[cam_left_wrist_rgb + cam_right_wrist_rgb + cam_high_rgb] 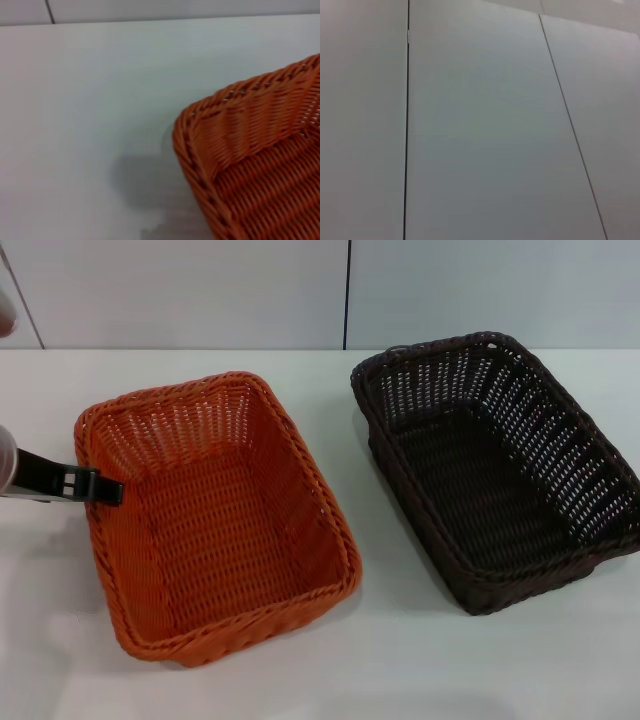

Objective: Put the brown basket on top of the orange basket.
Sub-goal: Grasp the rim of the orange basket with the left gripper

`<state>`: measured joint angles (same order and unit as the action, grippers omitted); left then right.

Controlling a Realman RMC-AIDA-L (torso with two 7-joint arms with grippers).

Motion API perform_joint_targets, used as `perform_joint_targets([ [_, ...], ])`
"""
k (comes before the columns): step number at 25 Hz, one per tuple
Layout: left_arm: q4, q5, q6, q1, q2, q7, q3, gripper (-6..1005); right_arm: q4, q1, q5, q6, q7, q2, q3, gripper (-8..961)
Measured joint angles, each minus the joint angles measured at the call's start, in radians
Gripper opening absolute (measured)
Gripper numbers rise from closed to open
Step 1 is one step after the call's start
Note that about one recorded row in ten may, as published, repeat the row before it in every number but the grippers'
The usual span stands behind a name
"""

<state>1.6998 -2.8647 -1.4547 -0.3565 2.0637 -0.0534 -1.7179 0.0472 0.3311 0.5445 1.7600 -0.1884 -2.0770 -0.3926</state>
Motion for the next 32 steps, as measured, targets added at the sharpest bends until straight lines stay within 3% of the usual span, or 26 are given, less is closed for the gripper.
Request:
perform_joint_targets([
  [11, -0.094, 0.0, 0.007, -0.051, 0.002, -0.025, 0.026, 779, -0.015, -0.004, 0.0, -0.024, 0.001, 0.002, 0.0, 764],
  [23, -0.198, 0.008, 0.104, -0.052, 0.003, -0.051, 0.058, 778, -0.034, -0.007, 0.0, -0.036, 0.001, 0.003, 0.0, 764],
  [32, -0.193, 0.022, 0.106, -0.045, -0.001, -0.008, 0.061, 701, -0.042, -0.016, 0.0, -0.037, -0.001, 0.003, 0.0, 764],
])
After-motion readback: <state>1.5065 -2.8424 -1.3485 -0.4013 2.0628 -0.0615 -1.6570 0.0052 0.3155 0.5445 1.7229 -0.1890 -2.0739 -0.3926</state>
